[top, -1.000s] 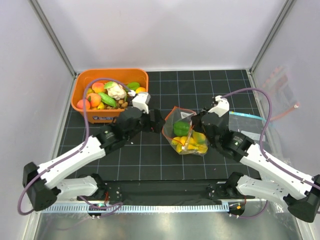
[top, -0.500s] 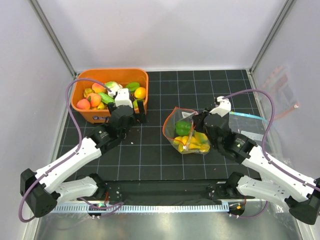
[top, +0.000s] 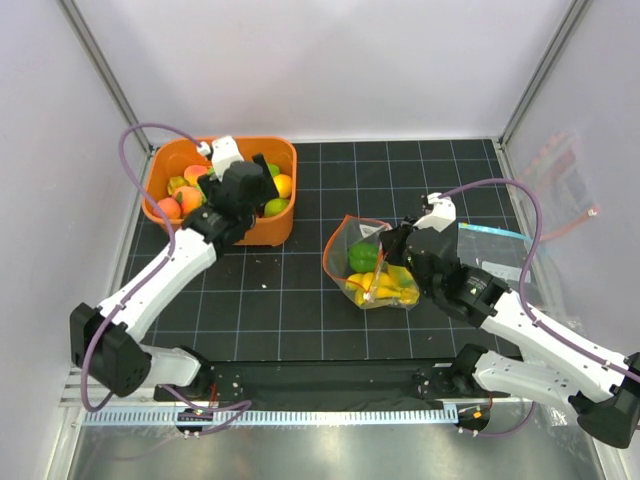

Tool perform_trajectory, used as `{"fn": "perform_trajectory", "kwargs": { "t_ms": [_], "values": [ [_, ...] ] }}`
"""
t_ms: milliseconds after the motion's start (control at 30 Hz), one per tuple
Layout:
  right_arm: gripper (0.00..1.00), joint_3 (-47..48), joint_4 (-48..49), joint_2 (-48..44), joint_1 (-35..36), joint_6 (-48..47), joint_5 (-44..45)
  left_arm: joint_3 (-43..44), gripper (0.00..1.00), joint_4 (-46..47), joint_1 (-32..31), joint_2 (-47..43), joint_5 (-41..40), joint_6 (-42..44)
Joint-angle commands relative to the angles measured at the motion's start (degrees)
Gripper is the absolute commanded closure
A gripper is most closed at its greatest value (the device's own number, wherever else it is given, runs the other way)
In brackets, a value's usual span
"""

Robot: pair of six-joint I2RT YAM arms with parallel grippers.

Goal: Place the food in the zip-top bag and seal the zipper
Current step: Pick up the fake vegetable from the bin.

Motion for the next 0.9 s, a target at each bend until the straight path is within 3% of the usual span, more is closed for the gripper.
{"fn": "perform_trajectory", "kwargs": {
  "t_ms": [0, 100, 300, 600, 700, 867],
  "values": [
    [0.99, 0.11, 3.19, -0.60, 0.00, -1.23, -0.12, 9.49, 0.00, -3.27, 3.29, 3.43, -2.25, -2.89],
    [0.99, 0.11, 3.19, -0.60, -0.09, -1.14, -0.39, 16.80, 0.00, -9.60, 7.68, 8.35, -0.57, -2.54],
    [0.99, 0.11, 3.36, -0.25, -0.09, -1.22, -1.09, 27.62, 0.00, -16.72, 12.96, 16.78, 3.04, 14.75],
    [0.99, 0.11, 3.89, 0.98, -0.09, -1.05, -2.14, 24.47, 0.00, -13.14, 14.37, 22.33, -4.25, 29.26],
    [0.99, 0.02, 4.24, 1.34, -0.09, -1.05, -2.15, 25.16, 0.00, -12.77, 15.34, 23.74, -2.60, 27.52],
    [0.99, -0.07, 4.50, 2.56, -0.09, -0.96, -2.58, 26.84, 0.00, -12.35, 19.90, 25.84, 11.11, 18.91]
  ]
}}
